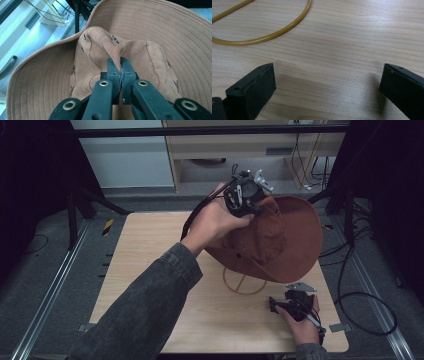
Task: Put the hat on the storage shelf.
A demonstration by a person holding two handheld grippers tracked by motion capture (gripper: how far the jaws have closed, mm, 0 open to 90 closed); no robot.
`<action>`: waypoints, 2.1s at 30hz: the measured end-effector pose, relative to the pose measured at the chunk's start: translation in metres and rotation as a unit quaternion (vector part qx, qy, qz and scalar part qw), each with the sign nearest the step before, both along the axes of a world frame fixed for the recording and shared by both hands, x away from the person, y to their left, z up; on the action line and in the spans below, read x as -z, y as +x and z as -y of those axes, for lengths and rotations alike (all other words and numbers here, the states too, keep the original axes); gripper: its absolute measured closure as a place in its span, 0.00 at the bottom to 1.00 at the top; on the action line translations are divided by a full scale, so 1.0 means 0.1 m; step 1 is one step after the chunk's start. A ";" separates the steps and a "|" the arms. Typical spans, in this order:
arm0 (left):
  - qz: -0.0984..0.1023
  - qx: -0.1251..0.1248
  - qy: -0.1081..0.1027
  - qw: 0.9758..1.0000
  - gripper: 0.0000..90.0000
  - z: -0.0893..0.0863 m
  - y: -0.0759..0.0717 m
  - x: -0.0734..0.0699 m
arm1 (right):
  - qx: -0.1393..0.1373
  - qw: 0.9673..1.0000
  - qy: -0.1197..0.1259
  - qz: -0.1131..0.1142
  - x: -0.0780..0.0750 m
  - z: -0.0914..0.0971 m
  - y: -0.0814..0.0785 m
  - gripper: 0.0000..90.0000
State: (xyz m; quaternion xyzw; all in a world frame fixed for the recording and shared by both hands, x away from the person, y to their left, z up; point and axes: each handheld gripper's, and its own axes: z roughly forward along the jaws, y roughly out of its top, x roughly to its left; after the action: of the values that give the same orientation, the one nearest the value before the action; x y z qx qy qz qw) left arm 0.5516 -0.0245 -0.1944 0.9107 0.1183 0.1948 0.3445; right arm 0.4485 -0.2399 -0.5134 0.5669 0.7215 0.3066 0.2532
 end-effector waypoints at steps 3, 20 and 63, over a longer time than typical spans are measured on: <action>-0.002 -0.001 0.001 1.000 0.98 0.00 0.02 0.03 | 0.000 1.000 0.000 0.000 0.00 0.00 0.00 0.01; -0.016 -0.004 0.008 1.000 0.97 0.03 0.10 0.16 | 0.000 1.000 0.000 0.000 0.00 0.00 0.00 0.01; -0.006 -0.019 -0.030 0.999 0.36 -0.04 0.01 0.23 | -0.003 1.000 0.000 -0.002 0.00 -0.02 0.00 0.01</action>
State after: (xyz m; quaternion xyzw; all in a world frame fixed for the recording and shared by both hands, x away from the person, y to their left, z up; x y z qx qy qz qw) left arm 0.5526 -0.0202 -0.2175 0.8985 0.1438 0.1926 0.3673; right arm 0.4485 -0.2380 -0.5133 0.5651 0.7240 0.3062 0.2505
